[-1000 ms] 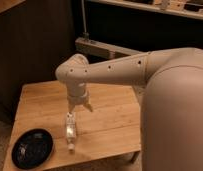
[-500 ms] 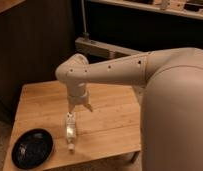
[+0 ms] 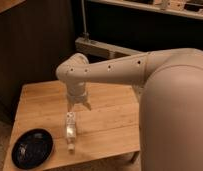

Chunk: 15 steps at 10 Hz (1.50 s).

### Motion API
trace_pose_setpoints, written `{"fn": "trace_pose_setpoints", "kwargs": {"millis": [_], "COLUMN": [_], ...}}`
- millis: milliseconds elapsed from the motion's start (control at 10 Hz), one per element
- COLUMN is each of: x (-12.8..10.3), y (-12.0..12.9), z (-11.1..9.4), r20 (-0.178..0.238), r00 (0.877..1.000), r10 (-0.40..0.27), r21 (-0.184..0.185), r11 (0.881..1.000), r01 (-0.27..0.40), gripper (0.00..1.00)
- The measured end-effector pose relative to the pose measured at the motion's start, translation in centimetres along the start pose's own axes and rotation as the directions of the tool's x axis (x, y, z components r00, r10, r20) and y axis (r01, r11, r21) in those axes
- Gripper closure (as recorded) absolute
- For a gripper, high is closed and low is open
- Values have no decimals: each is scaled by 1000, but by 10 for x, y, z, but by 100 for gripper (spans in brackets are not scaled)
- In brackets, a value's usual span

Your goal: Place the bottle in the ceramic bowl

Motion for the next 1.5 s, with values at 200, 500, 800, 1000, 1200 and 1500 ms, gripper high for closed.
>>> {"fn": "trace_pose_setpoints", "kwargs": {"millis": [200, 500, 800, 1000, 1200, 1500], "x": [-15, -24, -30, -31, -30, -26], "y": [10, 18, 23, 26, 24, 25], "z": [15, 31, 46, 61, 77, 96], "r20": [3, -12, -69, -112, -152, -190], "r00": [1000, 1000, 998, 994, 988, 982], "r10": [-12, -15, -13, -15, -13, -14], "r21": [-67, -63, -33, -27, -22, -26], "r11": [998, 998, 999, 1000, 1000, 1000], "r01": [12, 15, 10, 12, 10, 9], "gripper": [35, 35, 35, 35, 35, 35]}}
